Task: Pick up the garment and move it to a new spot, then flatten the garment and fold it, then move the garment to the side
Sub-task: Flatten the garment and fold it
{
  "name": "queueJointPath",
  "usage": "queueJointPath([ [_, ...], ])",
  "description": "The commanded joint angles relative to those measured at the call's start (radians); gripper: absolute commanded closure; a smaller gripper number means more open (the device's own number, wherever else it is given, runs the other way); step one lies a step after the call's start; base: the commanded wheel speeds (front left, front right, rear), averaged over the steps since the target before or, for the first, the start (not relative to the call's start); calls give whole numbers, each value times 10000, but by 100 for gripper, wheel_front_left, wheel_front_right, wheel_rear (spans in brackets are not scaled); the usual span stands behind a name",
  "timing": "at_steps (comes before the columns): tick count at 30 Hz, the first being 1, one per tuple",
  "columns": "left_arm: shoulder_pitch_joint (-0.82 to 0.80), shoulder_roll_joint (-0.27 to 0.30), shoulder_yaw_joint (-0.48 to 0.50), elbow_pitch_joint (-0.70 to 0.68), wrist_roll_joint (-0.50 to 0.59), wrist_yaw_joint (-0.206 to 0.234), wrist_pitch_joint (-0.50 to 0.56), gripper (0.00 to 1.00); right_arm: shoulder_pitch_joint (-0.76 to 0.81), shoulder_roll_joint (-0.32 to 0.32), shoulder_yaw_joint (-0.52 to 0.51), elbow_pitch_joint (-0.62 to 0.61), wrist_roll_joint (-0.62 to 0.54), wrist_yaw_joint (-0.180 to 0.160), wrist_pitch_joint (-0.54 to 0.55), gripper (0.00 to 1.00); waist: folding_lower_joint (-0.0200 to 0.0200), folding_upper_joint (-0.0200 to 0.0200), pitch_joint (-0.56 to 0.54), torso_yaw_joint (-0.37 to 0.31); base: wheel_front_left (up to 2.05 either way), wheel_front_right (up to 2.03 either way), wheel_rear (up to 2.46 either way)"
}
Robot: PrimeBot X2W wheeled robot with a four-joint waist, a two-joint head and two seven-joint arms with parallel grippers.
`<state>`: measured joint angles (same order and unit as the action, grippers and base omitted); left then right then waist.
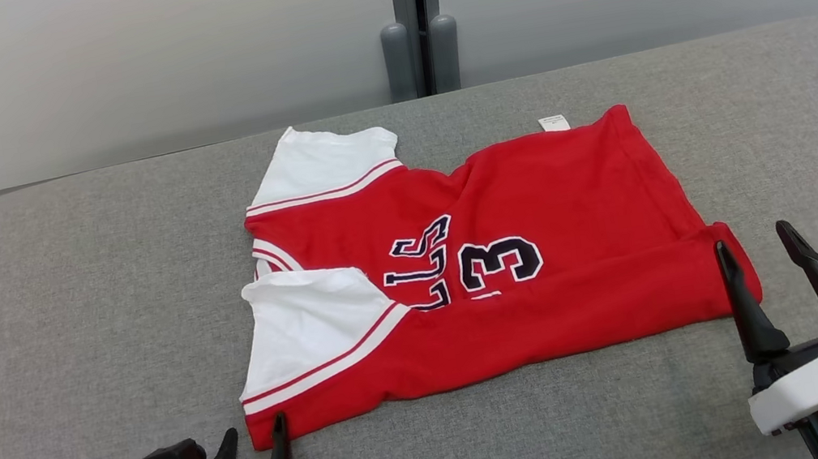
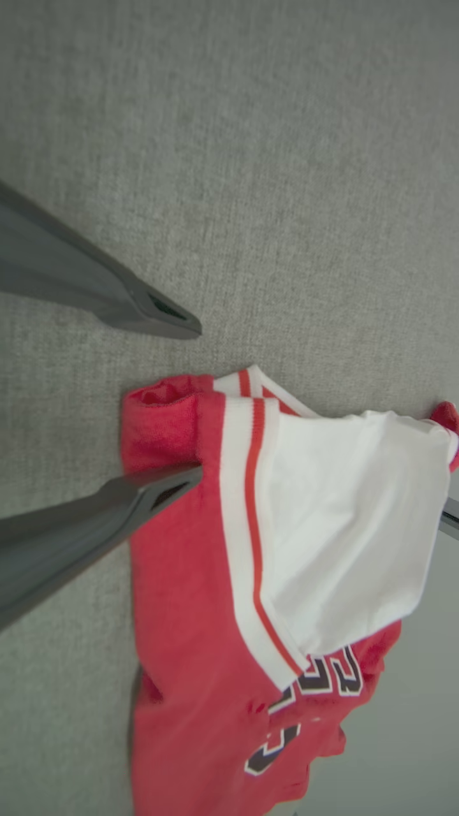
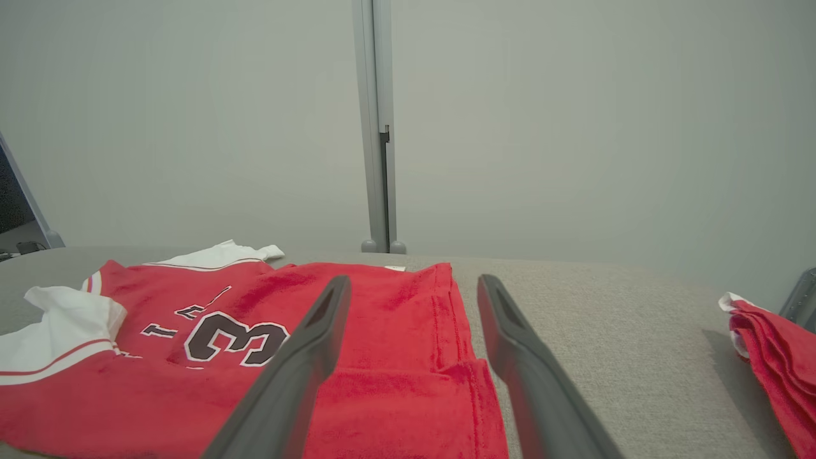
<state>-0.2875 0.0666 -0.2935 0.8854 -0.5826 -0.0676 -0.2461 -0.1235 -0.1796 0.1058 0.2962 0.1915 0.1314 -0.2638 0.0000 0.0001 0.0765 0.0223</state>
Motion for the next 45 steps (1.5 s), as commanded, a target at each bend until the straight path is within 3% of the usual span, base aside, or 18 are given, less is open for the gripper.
queueJointPath([
  [1, -203, 15, -115, 319, 115, 44, 131, 0, -72, -72, 19, 24, -27, -15, -5, 0, 0, -1, 31, -58, 0, 0, 0],
  [6, -477, -18, -502, 1154, 334, -41, 464, 0, -98, -150, 181, 228, 42, -12, -6, 0, 0, -1, 33, -162, 0, 0, 0],
  [7, -510, -28, -557, 1275, 349, -97, 499, 30, -114, -145, 131, 269, 30, -12, -5, 0, 0, -1, 22, -171, 0, 0, 0],
  [8, -537, -40, -596, 1349, 339, -132, 486, 84, -128, -133, 53, 325, 10, -12, -7, 0, 0, -1, 12, -174, 0, 0, 0],
  [9, -585, -59, -653, 1382, 354, -197, 418, 100, -134, -112, -11, 387, -24, -12, -5, 0, 0, -1, 1, -171, 0, 0, 0],
  [16, -987, 26, -464, 819, 370, -302, -133, 100, -385, -10, -530, 1941, 188, -11, 75, 0, 0, -1, 15, 106, 0, 0, 0],
  [29, -822, -11, -351, -1088, 981, -318, -193, 100, -2074, 86, -1376, 4999, 1257, -9, 664, 0, 0, -1, 690, 1041, 0, 0, 0],
  [37, -747, -32, -481, -1197, 1185, -363, -196, 100, -2871, 215, -1457, 6492, 1693, -9, 850, 0, 0, -1, 916, 1269, 0, 0, 0],
  [38, -740, -32, -496, -1148, 1179, -361, -194, 100, -2913, 208, -1377, 6584, 1786, -9, 860, 60, 0, -1, 907, 1274, 0, 0, 0],
  [39, -735, -32, -504, -1119, 1175, -378, -196, 100, -2939, 162, -1207, 6609, 1782, -8, 822, 100, 0, -1, 891, 1273, 0, 0, 0],
  [45, -678, 165, -645, -626, 1117, -448, -84, 100, -2717, -83, -506, 6570, 2411, -11, 570, 100, 0, -1, 572, 1179, 0, 0, 0],
])
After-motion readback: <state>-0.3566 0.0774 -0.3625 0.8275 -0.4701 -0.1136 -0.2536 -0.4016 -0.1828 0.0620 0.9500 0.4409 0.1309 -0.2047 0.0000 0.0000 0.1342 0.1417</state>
